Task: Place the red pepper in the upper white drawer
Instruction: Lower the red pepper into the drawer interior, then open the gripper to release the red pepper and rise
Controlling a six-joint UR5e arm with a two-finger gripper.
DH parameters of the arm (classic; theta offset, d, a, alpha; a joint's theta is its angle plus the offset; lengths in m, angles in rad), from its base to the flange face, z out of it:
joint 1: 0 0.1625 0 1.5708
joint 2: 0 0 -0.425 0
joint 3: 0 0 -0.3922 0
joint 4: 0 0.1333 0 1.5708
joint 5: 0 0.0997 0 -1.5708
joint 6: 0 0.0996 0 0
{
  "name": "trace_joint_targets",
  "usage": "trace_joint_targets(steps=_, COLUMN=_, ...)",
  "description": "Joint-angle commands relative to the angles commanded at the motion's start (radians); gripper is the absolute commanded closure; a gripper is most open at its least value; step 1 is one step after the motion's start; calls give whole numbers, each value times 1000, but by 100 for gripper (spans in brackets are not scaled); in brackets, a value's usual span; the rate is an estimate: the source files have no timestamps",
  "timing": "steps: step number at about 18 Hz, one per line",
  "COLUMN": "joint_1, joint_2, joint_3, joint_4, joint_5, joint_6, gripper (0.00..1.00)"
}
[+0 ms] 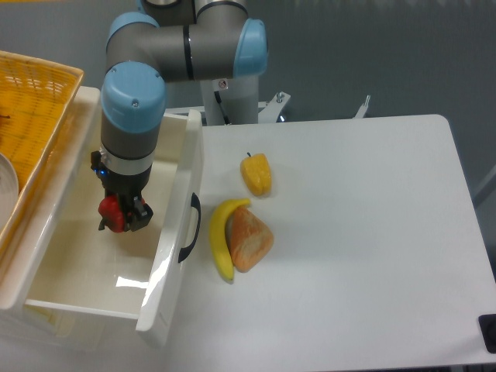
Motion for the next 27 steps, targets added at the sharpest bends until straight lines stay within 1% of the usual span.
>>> trace_joint_targets(steps=2, joint_1=-2, joint_2=-6, joint_3=-2, joint_4=14, joint_5=0, joint_6=-2, gripper=75)
trace_joint_targets(steps=4, joint_1=-2, joint_2=-8, joint_3=-3, joint_4=18, joint_5=0, joint_6=-2, gripper=71)
trace_joint_targets(steps=5, joint_1=-2, joint_2=-8, joint_3=-5, joint_4=18, joint_5=0, joint_6=-2, gripper=65)
trace_joint_targets(steps=8, joint_1=-9, joint_2=-14, joint_3=0, joint_4=18, joint_5=0, joint_6=0, gripper=50)
trace_joint_targets(steps=12, joint_1=-11, joint_2=-15, joint_3=2, joint_4=18, joint_5=0, joint_6=0, gripper=40)
trace_joint_targets(steps=15, joint_1=-11, joint_2=-15, joint_3=2, joint_4=20, joint_5=0, joint_6=2, gripper=20)
trace_joint_targets(steps=16, joint_1=-11, joint_2=-15, joint_3=2, joint_4=20, joint_5=0, joint_6=2, gripper=14)
trace_joint_targets(steps=18, joint_1=-11, joint_2=-15, joint_3=2, joint_4=31, joint_5=0, joint_6=0, gripper=7)
trace_joint_targets(steps=20, joint_1=-11, joint_2=-14, joint_3=3, joint_4=34, joint_5=0, joint_6=0, gripper=5)
trace_joint_targets(steps=25, joint_1=-6, joint_2=0, joint_3=11, joint_4=74, joint_5=-5, joint_6=-9, gripper=2)
trace_joint_targets(steps=26, joint_1=-2, joint_2=3, joint_3=12, joint_4=77, joint_5=-6, joint_6=-11, gripper=2)
trace_joint_targets(steps=27, joint_1=21, joint_2=15, joint_3=27, joint_4=80, joint_5=-11, joint_6=-11, gripper=1)
